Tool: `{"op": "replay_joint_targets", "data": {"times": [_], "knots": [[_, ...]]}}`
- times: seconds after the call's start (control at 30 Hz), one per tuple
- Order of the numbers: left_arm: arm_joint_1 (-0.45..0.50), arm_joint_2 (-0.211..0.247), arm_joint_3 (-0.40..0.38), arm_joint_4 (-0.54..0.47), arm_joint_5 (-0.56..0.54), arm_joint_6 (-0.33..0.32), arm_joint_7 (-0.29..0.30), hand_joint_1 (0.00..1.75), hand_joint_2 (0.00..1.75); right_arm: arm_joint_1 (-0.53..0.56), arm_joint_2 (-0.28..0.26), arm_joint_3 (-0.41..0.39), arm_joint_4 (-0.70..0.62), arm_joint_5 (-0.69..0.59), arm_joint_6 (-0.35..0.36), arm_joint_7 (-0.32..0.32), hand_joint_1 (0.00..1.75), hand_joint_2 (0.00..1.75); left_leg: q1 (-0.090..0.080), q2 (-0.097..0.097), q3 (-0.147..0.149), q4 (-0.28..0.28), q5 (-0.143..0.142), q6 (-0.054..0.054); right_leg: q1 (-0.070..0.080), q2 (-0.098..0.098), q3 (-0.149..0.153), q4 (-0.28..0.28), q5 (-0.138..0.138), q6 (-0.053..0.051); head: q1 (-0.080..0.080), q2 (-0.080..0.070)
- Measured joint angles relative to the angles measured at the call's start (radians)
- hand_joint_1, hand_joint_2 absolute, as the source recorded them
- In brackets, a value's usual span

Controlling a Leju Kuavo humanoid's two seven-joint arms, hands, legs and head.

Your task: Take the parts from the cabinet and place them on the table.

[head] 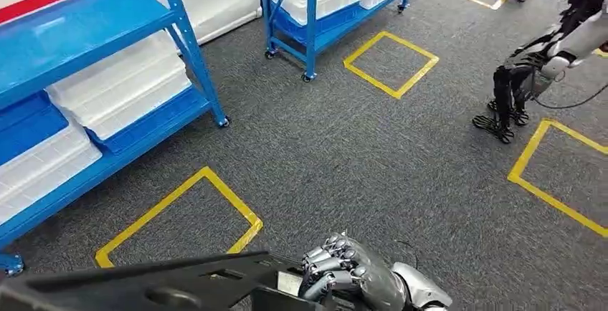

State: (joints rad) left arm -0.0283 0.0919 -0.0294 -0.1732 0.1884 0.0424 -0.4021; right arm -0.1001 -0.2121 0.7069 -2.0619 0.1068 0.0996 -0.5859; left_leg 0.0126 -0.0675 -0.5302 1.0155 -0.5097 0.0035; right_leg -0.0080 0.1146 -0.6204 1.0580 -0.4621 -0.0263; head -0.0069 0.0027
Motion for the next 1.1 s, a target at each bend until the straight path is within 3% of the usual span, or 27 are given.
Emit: {"op": "replay_joint_targets", "data": {"times": [0.07,0.1,0.13,0.17,0.23,0.27,0.3,0.33,0.37,0.4,0.43,0.47,0.57,0.6,0.63,0.67,0.73,0.77,0.8,0.83,0.87,0.9,0.93,0.97,1.0,1.07,1.1], "knots": [[-0.005,0.0,0.0,0.0,-0.003,0.002,0.002,0.0,1.75,0.003,0.002,0.002,0.0,-0.005,0.003,-0.003,1.75,1.75,-0.003,0.019,0.003,-0.01,0.007,0.005,-0.004,0.023,-0.003,-0.01,0.01,0.016,0.0,0.0],[-0.005,-0.002,0.0,0.0,-0.003,0.003,0.002,0.0,1.75,0.005,0.002,0.002,0.0,-0.007,0.005,-0.004,1.75,1.75,0.011,0.034,0.009,-0.027,0.018,0.01,0.0,0.004,-0.003,-0.003,0.003,0.018,0.0,0.0],[-0.005,-0.002,0.0,0.0,-0.006,0.003,0.001,0.0,1.75,0.005,0.002,0.002,-0.001,-0.011,0.005,-0.005,1.75,1.75,0.008,0.048,0.012,-0.033,0.022,0.016,0.008,-0.058,-0.018,0.027,-0.025,0.022,0.0,0.0],[-0.004,-0.003,0.0,0.0,-0.007,0.005,0.002,0.0,1.75,0.006,0.002,0.002,-0.001,-0.015,0.005,-0.006,1.75,1.75,0.006,0.062,0.012,-0.033,0.022,0.02,0.007,-0.084,-0.046,0.086,-0.063,0.025,0.0,0.0],[0.001,-0.006,0.0,0.0,-0.008,0.009,0.005,0.0,1.75,0.012,0.002,0.003,-0.001,-0.018,0.005,-0.009,1.75,1.75,0.004,0.088,0.01,-0.03,0.02,0.02,0.001,-0.104,-0.112,0.226,-0.127,0.03,0.0,0.0],[0.002,-0.008,0.0,0.0,-0.01,0.01,0.01,0.0,1.75,0.018,0.002,0.003,-0.001,-0.019,0.005,-0.014,1.75,1.75,0.004,0.104,0.008,-0.029,0.019,0.02,-0.001,-0.106,-0.136,0.277,-0.138,0.033,0.0,0.0],[0.002,-0.009,0.0,0.0,-0.011,0.013,0.015,0.0,1.75,0.021,0.002,0.003,-0.001,-0.019,0.007,-0.018,1.75,1.75,0.004,0.116,0.008,-0.028,0.018,0.019,-0.005,-0.108,-0.133,0.274,-0.123,0.036,0.0,0.0],[0.002,-0.011,0.0,0.0,-0.01,0.015,0.019,0.0,1.75,0.022,0.004,0.003,-0.001,-0.019,0.008,-0.021,1.75,1.75,0.004,0.129,0.009,-0.026,0.015,0.017,-0.007,-0.113,-0.106,0.227,-0.09,0.037,0.0,0.0],[0.001,-0.013,0.0,0.0,-0.008,0.016,0.02,0.0,1.75,0.021,0.008,0.003,-0.001,-0.02,0.01,-0.023,1.75,1.75,0.004,0.14,0.012,-0.025,0.012,0.014,-0.008,-0.122,-0.058,0.143,-0.047,0.037,0.0,0.0],[0.001,-0.013,0.0,0.0,-0.005,0.016,0.021,0.0,1.75,0.02,0.016,0.003,-0.001,-0.021,0.01,-0.023,1.75,1.75,0.004,0.15,0.016,-0.023,0.008,0.009,-0.008,-0.142,-0.006,0.053,-0.011,0.035,0.0,0.0],[0.001,-0.013,0.001,0.0,-0.002,0.014,0.021,0.0,1.75,0.015,0.026,0.003,0.0,-0.021,0.008,-0.023,1.75,1.75,0.001,0.16,0.018,-0.02,0.003,0.002,0.001,-0.199,0.024,-0.005,-0.026,0.028,0.0,0.0],[0.0,-0.012,0.002,0.0,-0.001,0.013,0.022,0.0,1.75,0.011,0.036,0.003,0.0,-0.021,0.007,-0.021,1.75,1.75,-0.006,0.168,0.017,-0.014,-0.001,-0.004,0.004,-0.188,0.021,-0.01,-0.018,0.018,0.0,0.0],[-0.007,-0.011,0.002,0.0,-0.002,0.008,0.021,0.0,1.75,0.005,0.051,0.003,0.0,-0.018,0.001,-0.021,1.75,1.75,-0.006,0.193,0.025,-0.02,-0.002,-0.016,0.009,-0.154,0.013,-0.007,-0.019,0.003,0.0,0.0],[-0.009,-0.011,0.002,-0.001,-0.003,0.007,0.019,0.0,1.75,0.004,0.055,0.003,-0.001,-0.018,-0.003,-0.021,1.75,1.75,-0.003,0.194,0.022,-0.017,-0.011,-0.023,0.001,-0.142,0.017,-0.016,-0.013,-0.007,0.0,0.0],[-0.01,-0.011,0.002,-0.001,-0.006,0.006,0.018,0.0,1.75,0.004,0.057,0.003,-0.002,-0.017,-0.007,-0.021,1.75,1.75,0.0,0.142,0.016,0.006,-0.035,-0.027,0.001,-0.134,0.017,-0.019,-0.01,-0.012,0.0,0.0],[-0.01,-0.011,0.002,-0.001,-0.009,0.005,0.016,0.0,1.75,0.002,0.061,0.003,-0.002,-0.016,-0.008,-0.021,1.75,1.75,0.002,0.106,-0.005,0.059,-0.071,-0.027,0.0,-0.127,0.016,-0.019,-0.009,-0.016,0.0,0.0],[-0.008,-0.011,0.002,-0.001,-0.014,0.004,0.016,0.0,1.75,0.005,0.063,0.003,-0.002,-0.016,-0.012,-0.022,1.75,1.75,0.002,0.077,-0.083,0.228,-0.15,-0.029,0.003,-0.102,0.014,-0.019,-0.007,-0.019,0.0,0.0],[-0.007,-0.011,0.002,-0.001,-0.018,0.004,0.016,0.0,1.75,0.007,0.063,0.003,-0.002,-0.016,-0.014,-0.022,1.75,1.75,0.002,0.075,-0.111,0.284,-0.164,-0.029,0.006,-0.091,0.013,-0.018,-0.007,-0.02,0.0,0.0],[-0.007,-0.011,0.002,-0.001,-0.021,0.004,0.016,0.0,1.75,0.01,0.063,0.002,-0.002,-0.016,-0.017,-0.022,1.75,1.75,0.001,0.075,-0.122,0.299,-0.15,-0.026,0.009,-0.075,0.013,-0.017,-0.007,-0.02,0.0,0.0],[-0.008,-0.011,0.002,-0.001,-0.023,0.004,0.016,0.0,1.75,0.012,0.063,0.0,-0.003,-0.016,-0.019,-0.023,1.75,1.75,0.0,0.073,-0.108,0.26,-0.114,-0.021,0.011,-0.061,0.014,-0.014,-0.007,-0.02,0.0,0.0],[-0.011,-0.011,0.002,-0.001,-0.025,0.004,0.016,0.0,1.75,0.012,0.063,-0.001,-0.004,-0.016,-0.021,-0.024,1.75,1.75,0.0,0.068,-0.077,0.183,-0.062,-0.015,0.012,-0.046,0.014,-0.012,-0.007,-0.02,0.0,0.0],[-0.012,-0.011,0.002,-0.001,-0.026,0.004,0.016,0.0,1.75,0.012,0.063,-0.002,-0.004,-0.016,-0.022,-0.024,1.75,1.75,0.0,0.049,-0.038,0.09,-0.009,-0.007,0.013,-0.032,0.016,-0.01,-0.007,-0.02,0.0,0.0],[-0.012,-0.011,0.002,-0.001,-0.028,0.004,0.016,0.0,1.75,0.014,0.063,-0.002,-0.005,-0.017,-0.021,-0.026,1.75,1.75,-0.001,0.002,-0.015,0.026,0.011,0.001,0.009,-0.021,0.014,-0.01,-0.007,-0.02,0.0,0.0],[-0.011,-0.01,0.001,-0.001,-0.031,0.004,0.017,0.0,1.75,0.014,0.063,-0.003,-0.005,-0.019,-0.021,-0.026,1.75,1.75,0.0,-0.017,-0.01,0.014,0.006,0.003,0.015,-0.011,0.009,-0.006,-0.004,-0.015,0.0,0.0],[-0.015,-0.011,0.001,-0.001,-0.032,0.004,0.017,0.0,1.75,0.018,0.063,-0.005,-0.005,-0.024,-0.017,-0.027,1.75,1.75,-0.002,-0.009,0.003,-0.003,0.0,0.001,0.008,0.002,0.001,-0.006,0.0,-0.008,0.0,0.0],[-0.022,-0.012,0.001,-0.001,-0.042,0.01,0.019,0.0,1.75,0.028,0.062,-0.013,-0.006,-0.038,0.003,-0.028,1.75,1.75,-0.007,0.009,0.001,-0.006,0.001,0.005,0.001,0.023,-0.005,-0.015,0.01,0.008,0.0,0.0],[-0.024,-0.016,0.001,-0.001,-0.042,0.011,0.02,0.0,1.75,0.03,0.062,-0.016,-0.006,-0.043,0.013,-0.028,1.75,1.75,0.0,0.022,0.006,-0.022,0.01,0.011,0.007,0.031,-0.005,-0.016,0.013,0.014,0.0,0.0]]}}
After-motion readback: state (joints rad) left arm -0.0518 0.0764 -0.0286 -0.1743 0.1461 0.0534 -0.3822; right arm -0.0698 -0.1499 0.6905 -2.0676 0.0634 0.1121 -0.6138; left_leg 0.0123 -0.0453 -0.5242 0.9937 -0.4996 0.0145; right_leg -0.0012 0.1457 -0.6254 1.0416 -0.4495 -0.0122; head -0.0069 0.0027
